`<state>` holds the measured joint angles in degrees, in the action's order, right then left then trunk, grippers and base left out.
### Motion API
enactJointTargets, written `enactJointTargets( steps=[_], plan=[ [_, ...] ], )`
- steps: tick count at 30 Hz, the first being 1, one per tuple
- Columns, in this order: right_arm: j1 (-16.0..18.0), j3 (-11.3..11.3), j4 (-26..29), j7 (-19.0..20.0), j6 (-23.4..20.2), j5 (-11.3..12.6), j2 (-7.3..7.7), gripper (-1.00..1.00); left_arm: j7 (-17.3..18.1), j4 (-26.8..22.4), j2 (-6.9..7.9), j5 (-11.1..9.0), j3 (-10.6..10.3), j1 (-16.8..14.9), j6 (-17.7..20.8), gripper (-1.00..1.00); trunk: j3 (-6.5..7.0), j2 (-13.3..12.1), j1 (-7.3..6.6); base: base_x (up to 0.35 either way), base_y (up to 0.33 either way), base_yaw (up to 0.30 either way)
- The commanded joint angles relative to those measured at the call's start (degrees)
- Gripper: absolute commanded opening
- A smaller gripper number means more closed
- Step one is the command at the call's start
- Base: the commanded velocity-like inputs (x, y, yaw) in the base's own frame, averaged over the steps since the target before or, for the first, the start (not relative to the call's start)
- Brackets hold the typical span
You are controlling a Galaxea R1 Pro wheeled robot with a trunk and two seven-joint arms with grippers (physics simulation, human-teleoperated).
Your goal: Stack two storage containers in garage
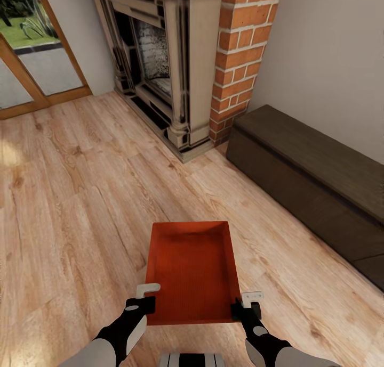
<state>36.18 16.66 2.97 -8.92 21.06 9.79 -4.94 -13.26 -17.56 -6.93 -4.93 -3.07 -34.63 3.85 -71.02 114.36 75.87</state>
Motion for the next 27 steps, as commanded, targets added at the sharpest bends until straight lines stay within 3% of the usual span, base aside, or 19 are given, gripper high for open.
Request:
enactJointTargets(
  steps=[1,27],
  plan=[
    [0.03,-0.93,-0.16,-0.39,0.47,1.81,0.02,-1.0,-0.7,-0.2,0.07,0.11,0.05,0.0,0.37,-1.0,0.15,-0.4,-0.23,0.0,0.0,0.0],
    [0.03,-0.93,-0.16,-0.39,0.47,1.85,0.02,-1.0,-0.71,-0.28,0.09,-0.08,0.26,0.0,0.37,-1.0,4.82,-10.83,-5.94,0.0,0.0,0.0]
  ],
)
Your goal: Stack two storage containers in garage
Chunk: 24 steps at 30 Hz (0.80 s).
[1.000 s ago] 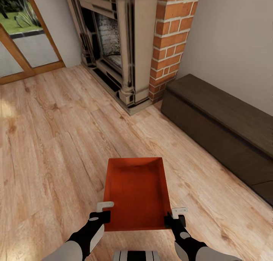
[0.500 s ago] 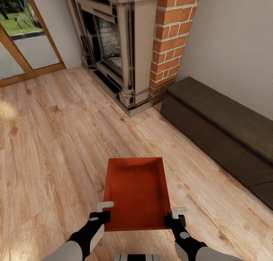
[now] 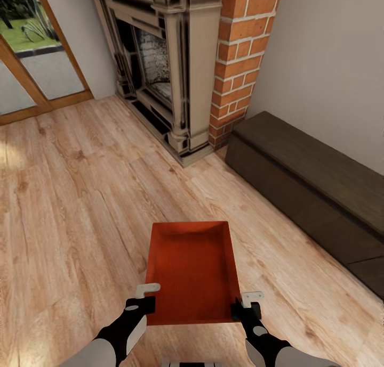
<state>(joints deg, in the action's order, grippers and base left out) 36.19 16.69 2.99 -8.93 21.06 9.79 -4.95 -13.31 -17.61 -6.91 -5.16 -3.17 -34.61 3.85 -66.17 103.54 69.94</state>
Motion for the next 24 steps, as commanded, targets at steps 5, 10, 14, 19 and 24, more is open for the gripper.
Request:
enactJointTargets(
  steps=[5,10,14,19,24],
  plan=[
    [0.03,-0.96,-0.18,-0.39,0.47,1.9,0.02,-1.0,-0.67,-0.23,0.06,0.15,0.36,-0.02,0.37,-1.0,0.87,-2.01,-1.11,0.0,0.0,0.0],
    [0.03,-0.96,-0.18,-0.39,0.47,1.9,0.02,-1.0,-0.66,-0.23,0.05,0.14,0.36,-0.02,0.37,-1.0,1.77,-4.01,-2.21,0.0,0.0,0.0],
    [0.02,-1.09,-0.18,-0.39,0.47,1.9,-0.12,-1.0,-0.67,-0.23,0.05,0.15,0.36,-0.02,0.37,-1.0,2.49,-5.62,-3.09,0.0,0.0,0.0],
    [0.02,-1.13,-0.18,-0.39,0.47,1.9,-0.1,-1.0,-0.67,-0.23,0.06,0.11,0.36,-0.02,0.37,-1.0,3.39,-7.62,-4.18,0.0,0.0,0.0],
    [0.03,-1.13,-0.18,-0.39,0.47,1.9,-0.09,-1.0,-0.67,-0.23,0.06,0.1,0.36,-0.02,0.37,-1.0,4.28,-9.63,-5.28,0.0,0.0,0.0]
  ],
)
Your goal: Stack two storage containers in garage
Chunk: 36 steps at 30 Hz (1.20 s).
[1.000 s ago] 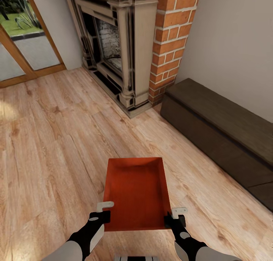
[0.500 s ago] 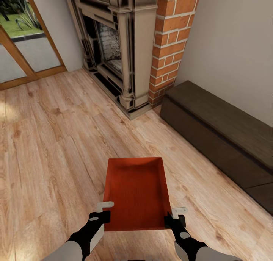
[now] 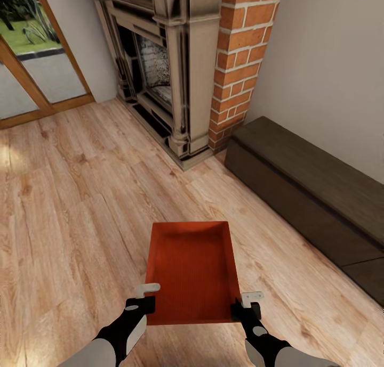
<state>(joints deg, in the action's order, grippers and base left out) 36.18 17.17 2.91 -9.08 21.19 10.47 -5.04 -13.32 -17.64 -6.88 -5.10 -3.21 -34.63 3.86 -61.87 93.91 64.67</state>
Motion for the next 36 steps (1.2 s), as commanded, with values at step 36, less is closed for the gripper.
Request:
enactJointTargets(
  steps=[36],
  plan=[
    [0.03,-1.62,-0.1,-0.24,0.34,1.43,0.03,-1.0,-0.66,-0.2,0.12,-0.08,0.49,0.0,0.36,-1.0,6.44,-14.44,-7.92,0.0,0.0,0.0]
  ],
)
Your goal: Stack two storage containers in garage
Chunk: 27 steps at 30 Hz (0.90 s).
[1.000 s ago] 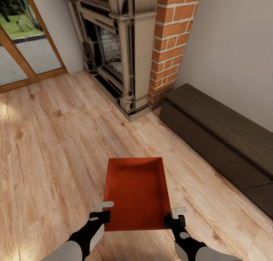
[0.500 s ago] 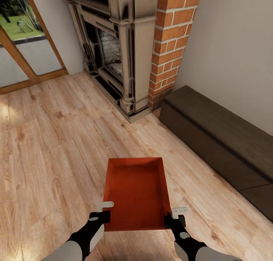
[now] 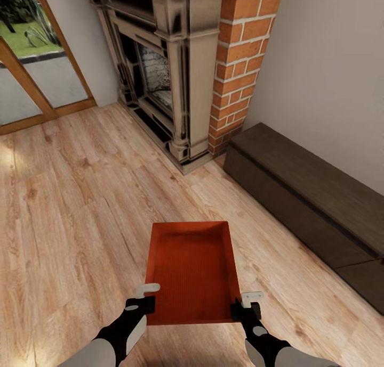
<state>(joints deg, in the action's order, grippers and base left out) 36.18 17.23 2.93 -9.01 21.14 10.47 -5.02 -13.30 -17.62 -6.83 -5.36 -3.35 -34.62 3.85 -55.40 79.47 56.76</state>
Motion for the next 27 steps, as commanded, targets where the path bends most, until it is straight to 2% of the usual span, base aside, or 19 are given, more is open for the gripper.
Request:
enactJointTargets(
  steps=[1,27],
  plan=[
    [0.03,-1.67,-0.11,-0.3,0.4,1.42,0.01,-1.0,-0.68,-0.22,0.06,0.17,0.63,-0.01,0.37,-1.0,0.16,-0.4,-0.23,0.0,0.0,0.0],
    [0.03,-1.67,-0.11,-0.74,0.36,1.29,-0.02,-1.0,-0.68,-0.22,0.1,0.17,0.71,-0.01,0.37,-1.0,4.82,-10.83,-5.94,0.0,0.0,0.0]
  ],
)
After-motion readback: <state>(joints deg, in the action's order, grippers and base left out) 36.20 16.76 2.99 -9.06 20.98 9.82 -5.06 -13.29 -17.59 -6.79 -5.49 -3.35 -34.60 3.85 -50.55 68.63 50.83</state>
